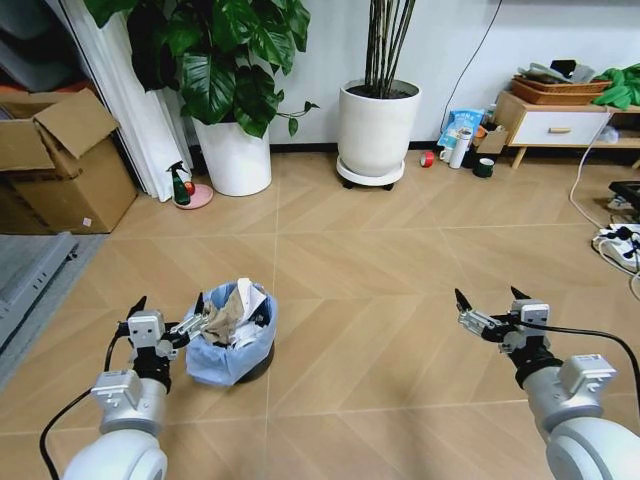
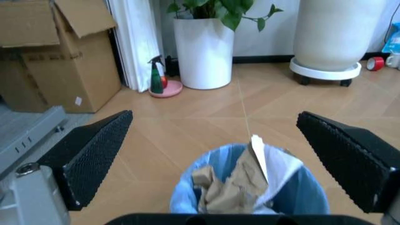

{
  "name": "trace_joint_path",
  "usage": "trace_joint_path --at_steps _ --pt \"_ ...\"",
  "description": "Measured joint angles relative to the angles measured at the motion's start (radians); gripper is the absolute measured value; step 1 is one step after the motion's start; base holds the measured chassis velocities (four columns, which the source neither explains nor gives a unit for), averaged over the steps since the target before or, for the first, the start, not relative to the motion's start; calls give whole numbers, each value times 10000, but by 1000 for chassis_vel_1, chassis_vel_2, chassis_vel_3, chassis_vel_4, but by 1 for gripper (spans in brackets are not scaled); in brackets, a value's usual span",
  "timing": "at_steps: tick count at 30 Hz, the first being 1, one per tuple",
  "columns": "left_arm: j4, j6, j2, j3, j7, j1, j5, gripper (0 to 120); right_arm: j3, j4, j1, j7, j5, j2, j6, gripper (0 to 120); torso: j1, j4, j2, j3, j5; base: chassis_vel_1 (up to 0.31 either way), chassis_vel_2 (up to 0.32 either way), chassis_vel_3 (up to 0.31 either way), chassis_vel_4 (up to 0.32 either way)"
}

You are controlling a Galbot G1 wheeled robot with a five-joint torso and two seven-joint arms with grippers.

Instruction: Pick up the trash bin and place the garbage on the floor into it.

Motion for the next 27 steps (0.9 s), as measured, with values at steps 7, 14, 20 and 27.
trace_joint_path --at_steps 7,14,20,27 --pt "53 144 -255 119 -38 -66 128 100 114 -156 34 -37 -5 -5 8 100 0 -1 0 0 -2 124 -131 -120 118" --pt "67 151 -538 121 -39 -2 316 100 -99 -203 83 -46 -46 -53 4 100 0 1 0 1 0 135 -140 -129 142" --pt "62 151 -718 143 -35 0 384 100 -230 -206 2 -43 -203 42 3 100 0 -1 0 1 2 177 -157 -186 167" --pt "56 30 -832 249 -37 114 610 100 -185 -89 -183 -48 -413 283 89 100 0 0 0 1 -5 177 -182 -171 174"
